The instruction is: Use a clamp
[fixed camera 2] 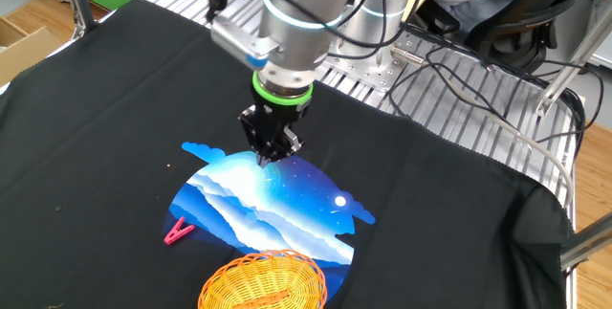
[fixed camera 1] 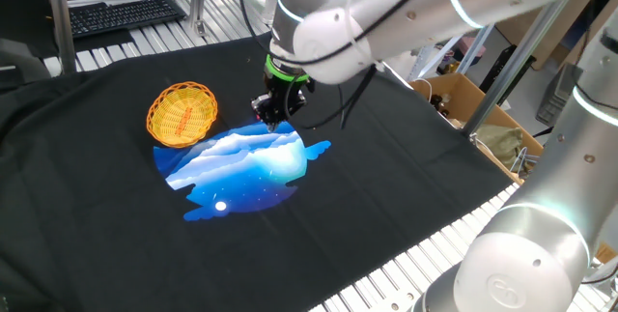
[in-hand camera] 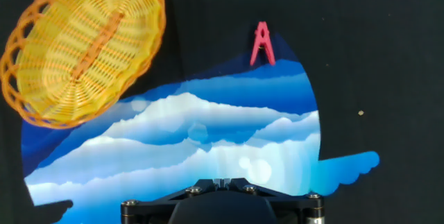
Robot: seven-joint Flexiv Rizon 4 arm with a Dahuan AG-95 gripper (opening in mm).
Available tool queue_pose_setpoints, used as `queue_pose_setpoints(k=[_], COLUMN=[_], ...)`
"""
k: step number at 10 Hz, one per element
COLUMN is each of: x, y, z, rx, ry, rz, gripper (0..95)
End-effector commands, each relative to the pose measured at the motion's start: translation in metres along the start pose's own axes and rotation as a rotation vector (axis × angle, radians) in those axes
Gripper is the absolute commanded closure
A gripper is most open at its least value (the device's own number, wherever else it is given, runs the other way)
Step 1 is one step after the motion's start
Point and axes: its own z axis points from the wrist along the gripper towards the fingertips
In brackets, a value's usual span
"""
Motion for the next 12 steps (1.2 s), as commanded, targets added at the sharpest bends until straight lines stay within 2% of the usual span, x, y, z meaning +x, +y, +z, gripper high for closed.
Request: queue_pose_setpoints(k=[1, 3, 5, 8, 12], x=[-0.01, -0.019, -0.027, -0.039, -0.054], y=[-0.001, -0.003, -0.005, -0.008, -0.014], z=[0.008, 0.012, 0.017, 0.029, 0.042], rx=[0.005, 0.01, 0.021, 0.03, 0.025], ry=[-0.013, -0.018, -0.037, -0.095, -0.122], rz=[0.018, 0.009, 0.0, 0.011, 0.009], gripper=[95.0, 95.0, 95.0, 95.0, 95.0])
